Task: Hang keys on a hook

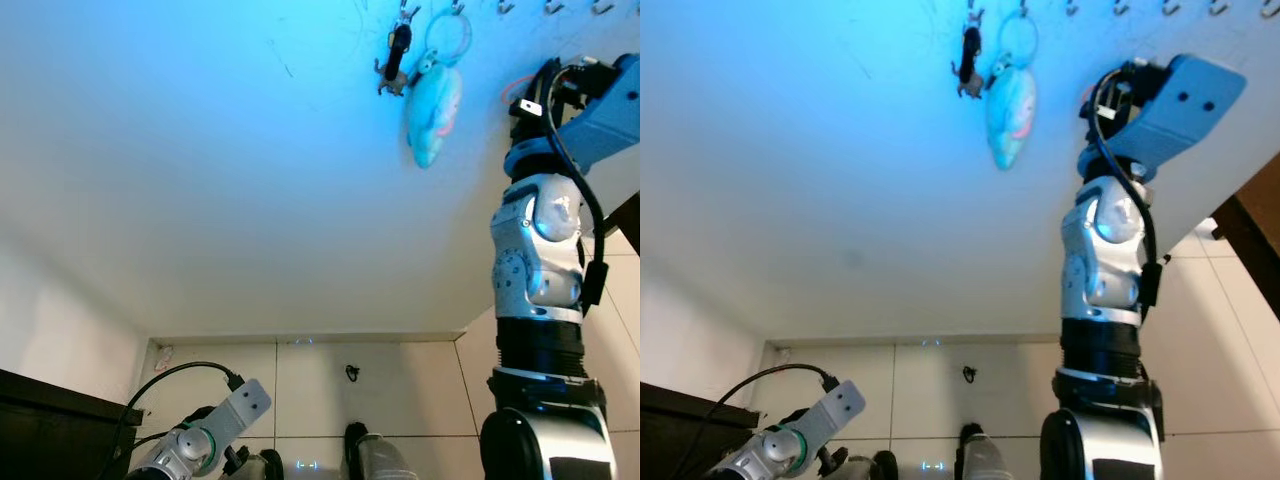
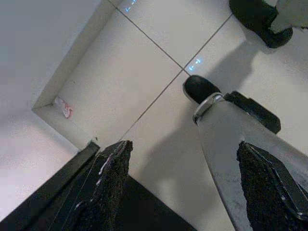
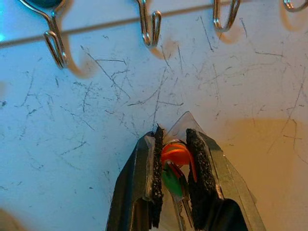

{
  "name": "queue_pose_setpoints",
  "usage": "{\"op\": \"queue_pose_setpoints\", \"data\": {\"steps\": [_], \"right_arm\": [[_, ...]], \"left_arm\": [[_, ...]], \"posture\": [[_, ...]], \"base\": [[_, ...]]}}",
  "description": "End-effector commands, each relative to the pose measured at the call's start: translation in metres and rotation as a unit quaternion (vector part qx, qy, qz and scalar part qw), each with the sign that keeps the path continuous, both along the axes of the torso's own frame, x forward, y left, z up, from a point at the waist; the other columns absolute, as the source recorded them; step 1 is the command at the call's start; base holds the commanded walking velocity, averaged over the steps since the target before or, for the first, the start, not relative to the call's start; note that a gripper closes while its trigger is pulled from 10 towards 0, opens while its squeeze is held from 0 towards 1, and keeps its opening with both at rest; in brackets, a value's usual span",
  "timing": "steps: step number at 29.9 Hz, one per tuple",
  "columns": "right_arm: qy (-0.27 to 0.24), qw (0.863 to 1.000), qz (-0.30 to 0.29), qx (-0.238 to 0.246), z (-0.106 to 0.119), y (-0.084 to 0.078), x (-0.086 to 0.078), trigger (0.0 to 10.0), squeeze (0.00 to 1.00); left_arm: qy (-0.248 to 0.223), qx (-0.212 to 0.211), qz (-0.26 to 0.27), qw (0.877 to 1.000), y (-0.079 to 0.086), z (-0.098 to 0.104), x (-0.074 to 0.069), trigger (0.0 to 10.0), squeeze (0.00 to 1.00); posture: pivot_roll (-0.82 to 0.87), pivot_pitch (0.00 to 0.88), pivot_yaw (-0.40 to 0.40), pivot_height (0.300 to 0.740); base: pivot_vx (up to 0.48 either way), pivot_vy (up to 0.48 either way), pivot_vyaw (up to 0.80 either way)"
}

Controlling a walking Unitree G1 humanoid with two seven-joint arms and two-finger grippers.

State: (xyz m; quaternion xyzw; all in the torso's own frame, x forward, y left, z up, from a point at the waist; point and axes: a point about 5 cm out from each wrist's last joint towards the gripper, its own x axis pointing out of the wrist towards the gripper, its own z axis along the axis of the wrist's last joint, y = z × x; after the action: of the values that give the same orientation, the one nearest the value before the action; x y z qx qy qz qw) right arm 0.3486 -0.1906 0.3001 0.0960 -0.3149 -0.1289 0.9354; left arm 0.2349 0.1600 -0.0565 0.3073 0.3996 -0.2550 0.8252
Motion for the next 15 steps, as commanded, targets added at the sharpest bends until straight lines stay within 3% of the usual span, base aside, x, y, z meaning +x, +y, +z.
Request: {"op": "queue_pose_setpoints", "data": {"steps": [1,6,11,13,14,15], "right_arm": [[-0.026,0.999,0.023,-0.003,0.003,0.001,-0.006,10.0,0.0],[-0.06,0.993,0.096,-0.017,0.005,0.01,-0.019,10.0,0.0],[-0.065,0.992,0.107,-0.02,0.004,0.011,-0.022,10.0,0.0],[-0.079,0.996,0.015,-0.044,-0.006,-0.017,-0.048,10.0,0.0],[-0.079,0.996,0.015,-0.044,-0.006,-0.017,-0.048,10.0,0.0],[-0.072,0.995,-0.036,-0.052,-0.013,-0.03,-0.06,10.0,0.0]], "left_arm": [[0.024,0.005,0.005,1.0,0.005,-0.008,-0.012,10.0,0.0],[0.025,0.005,0.007,1.0,0.006,-0.008,-0.013,10.0,0.0],[0.025,0.005,0.008,1.0,0.006,-0.008,-0.013,10.0,0.0],[0.028,0.007,0.008,1.0,0.009,-0.009,-0.016,10.0,0.0],[0.028,0.007,0.008,1.0,0.009,-0.009,-0.016,10.0,0.0],[0.029,0.008,0.007,1.0,0.01,-0.01,-0.016,10.0,0.0]], "posture": [[-0.15,0.179,0.08,0.74],[-0.15,0.18,0.079,0.74],[-0.15,0.18,0.079,0.74],[-0.15,0.191,0.082,0.74],[-0.15,0.191,0.082,0.74],[-0.16,0.196,0.088,0.74]], "base": [[0.0,0.0,0.0],[0.0,0.0,0.0],[0.0,0.0,0.0],[0.0,0.0,0.0],[0.0,0.0,0.0],[0.0,0.0,0.0]]}}
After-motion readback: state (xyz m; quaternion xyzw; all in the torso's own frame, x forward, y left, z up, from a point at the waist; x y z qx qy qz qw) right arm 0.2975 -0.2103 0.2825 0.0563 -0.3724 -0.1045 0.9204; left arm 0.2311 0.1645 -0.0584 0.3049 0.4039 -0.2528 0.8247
